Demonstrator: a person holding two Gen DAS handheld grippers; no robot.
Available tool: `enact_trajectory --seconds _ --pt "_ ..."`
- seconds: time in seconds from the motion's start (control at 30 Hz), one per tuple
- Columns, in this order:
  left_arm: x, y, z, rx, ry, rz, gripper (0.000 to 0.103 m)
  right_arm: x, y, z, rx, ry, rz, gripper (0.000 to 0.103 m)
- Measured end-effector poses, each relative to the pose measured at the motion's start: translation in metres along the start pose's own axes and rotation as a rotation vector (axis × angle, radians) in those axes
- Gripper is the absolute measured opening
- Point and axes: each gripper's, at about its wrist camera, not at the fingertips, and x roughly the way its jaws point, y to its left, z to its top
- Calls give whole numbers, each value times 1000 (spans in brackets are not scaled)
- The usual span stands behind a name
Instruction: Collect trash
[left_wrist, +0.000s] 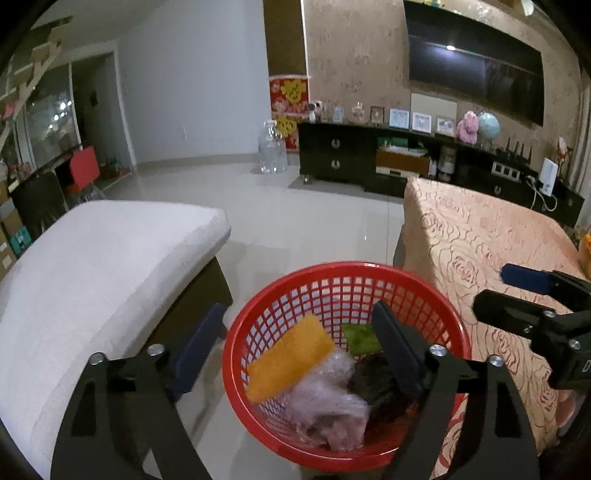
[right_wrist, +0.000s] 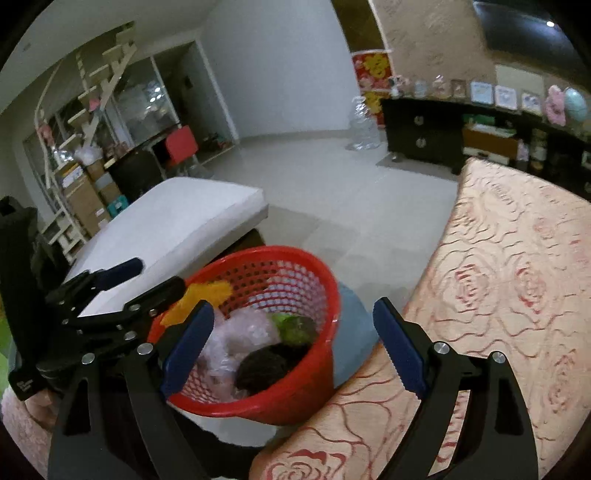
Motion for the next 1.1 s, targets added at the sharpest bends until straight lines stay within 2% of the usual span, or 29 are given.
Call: enact_trajectory --seconds 0.17,0.4,0.63,0.77,1.1 --pt "-14 4 2 -44 -31 -3 86 -29 3 -2 -5 -74 -55 96" --pt "-44 1 -5 -66 -75 58 89 -68 3 -10 13 -166 -110 96" --pt "-64 -12 -11 -58 -114 59 92 -93 14 -21 7 -209 -136 96" --pt "-68 -16 -15 -52 -129 67 92 -105 22 -31 -30 -240 -185 96" --pt "-78 -19 -15 -68 -139 79 92 -113 27 -32 -36 -256 -160 96"
